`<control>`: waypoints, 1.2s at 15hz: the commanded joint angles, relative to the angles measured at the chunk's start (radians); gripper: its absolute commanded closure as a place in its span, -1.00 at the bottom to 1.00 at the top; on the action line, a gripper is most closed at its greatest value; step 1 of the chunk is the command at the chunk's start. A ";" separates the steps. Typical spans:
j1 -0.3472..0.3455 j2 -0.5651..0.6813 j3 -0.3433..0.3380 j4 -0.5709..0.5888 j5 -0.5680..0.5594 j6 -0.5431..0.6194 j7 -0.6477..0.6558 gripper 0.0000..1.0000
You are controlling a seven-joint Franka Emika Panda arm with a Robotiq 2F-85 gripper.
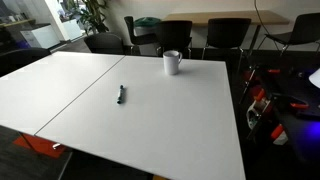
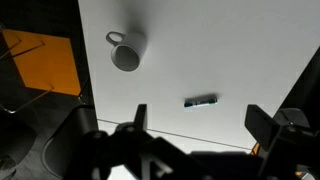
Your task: Place the marker inside the mug
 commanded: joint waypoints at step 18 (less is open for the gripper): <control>0.010 0.116 0.036 0.096 -0.010 0.028 0.185 -1.00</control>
